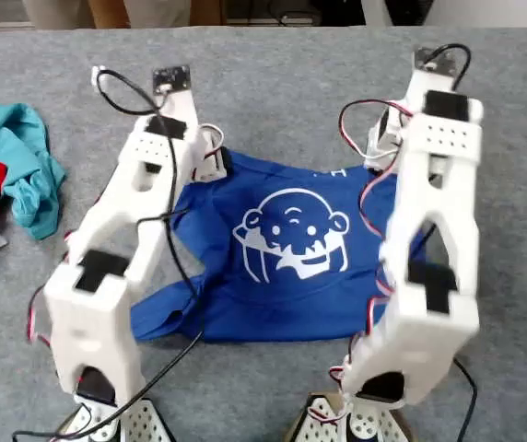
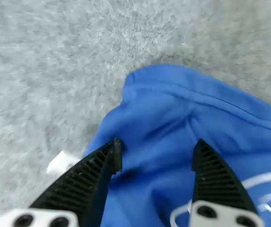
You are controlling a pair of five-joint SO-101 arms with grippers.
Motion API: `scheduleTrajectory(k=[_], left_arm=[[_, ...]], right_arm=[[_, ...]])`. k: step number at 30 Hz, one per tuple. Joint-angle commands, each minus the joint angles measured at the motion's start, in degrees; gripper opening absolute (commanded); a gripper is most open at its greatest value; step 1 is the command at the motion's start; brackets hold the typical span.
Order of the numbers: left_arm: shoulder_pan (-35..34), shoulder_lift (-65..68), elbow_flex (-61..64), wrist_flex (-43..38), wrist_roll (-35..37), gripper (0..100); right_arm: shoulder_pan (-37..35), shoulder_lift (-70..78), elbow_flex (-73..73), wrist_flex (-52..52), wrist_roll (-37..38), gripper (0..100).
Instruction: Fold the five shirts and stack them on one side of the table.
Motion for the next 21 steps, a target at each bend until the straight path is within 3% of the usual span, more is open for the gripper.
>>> scheduleTrajectory(k=[1, 5, 11, 17, 21], left_arm=[[-0.8, 5.7, -7.3, 0.1, 0.3, 24], [-1.0, 8.3, -8.9, 0.1, 0.0, 17], [-0.3, 8.4, -9.1, 0.3, -8.2, 1], [-0.4, 8.5, -9.4, 7.5, -9.1, 2], [-0.5, 8.4, -9.4, 11.5, -9.1, 2]], right_arm=[[0.0, 7.6, -7.0, -0.9, -0.5, 21.7], [0.2, 13.0, -10.8, 0.5, -0.2, 21.7], [0.2, 17.0, -16.9, 5.3, -0.1, 21.7], [0.1, 20.1, -20.1, 6.3, -0.2, 21.3], [-0.2, 21.9, -20.1, 6.2, -0.1, 12.2]])
